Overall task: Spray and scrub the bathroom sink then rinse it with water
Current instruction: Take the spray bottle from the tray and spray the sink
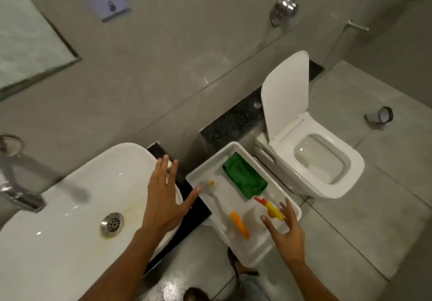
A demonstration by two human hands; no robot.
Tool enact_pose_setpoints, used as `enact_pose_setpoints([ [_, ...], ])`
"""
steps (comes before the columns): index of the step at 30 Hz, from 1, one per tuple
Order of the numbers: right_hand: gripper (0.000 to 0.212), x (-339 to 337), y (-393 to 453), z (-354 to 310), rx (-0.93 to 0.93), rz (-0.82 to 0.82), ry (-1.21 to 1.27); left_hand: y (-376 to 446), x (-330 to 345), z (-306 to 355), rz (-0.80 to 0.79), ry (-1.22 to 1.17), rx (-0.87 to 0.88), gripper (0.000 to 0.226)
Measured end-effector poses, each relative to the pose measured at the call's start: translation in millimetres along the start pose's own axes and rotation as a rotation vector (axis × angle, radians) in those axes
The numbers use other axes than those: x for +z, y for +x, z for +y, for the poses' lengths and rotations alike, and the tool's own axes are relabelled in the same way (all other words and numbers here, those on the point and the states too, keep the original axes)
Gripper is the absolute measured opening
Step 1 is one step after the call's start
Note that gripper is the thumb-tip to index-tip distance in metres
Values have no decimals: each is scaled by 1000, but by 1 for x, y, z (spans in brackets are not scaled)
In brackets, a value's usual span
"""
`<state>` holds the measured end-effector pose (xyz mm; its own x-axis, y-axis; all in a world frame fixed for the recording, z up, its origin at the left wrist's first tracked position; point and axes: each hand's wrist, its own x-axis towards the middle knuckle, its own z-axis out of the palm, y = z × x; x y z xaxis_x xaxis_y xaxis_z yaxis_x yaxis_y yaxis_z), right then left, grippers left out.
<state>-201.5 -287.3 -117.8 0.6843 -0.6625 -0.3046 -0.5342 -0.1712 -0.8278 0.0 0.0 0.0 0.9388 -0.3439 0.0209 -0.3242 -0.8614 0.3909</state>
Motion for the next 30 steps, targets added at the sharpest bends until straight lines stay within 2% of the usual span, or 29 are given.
enact_pose_setpoints([
  [6,80,37,10,7,181,138,240,3,10,-3,-17,67,-8,99],
  [10,61,55,28,0,175,183,278,1,12,8,6,72,-35,105],
  [14,37,65,40,-7,85,225,286,-3,16,25,27,53,-95,109],
  [18,26,67,46,-16,104,235,205,-3,17,25,26,32,-109,106],
  [24,32,60,53,-26,2,271,97,-2,19,23,30,28,-87,100],
  [30,33,49,43,-53,-115,132,172,-5,15,9,-14,14,-27,101],
])
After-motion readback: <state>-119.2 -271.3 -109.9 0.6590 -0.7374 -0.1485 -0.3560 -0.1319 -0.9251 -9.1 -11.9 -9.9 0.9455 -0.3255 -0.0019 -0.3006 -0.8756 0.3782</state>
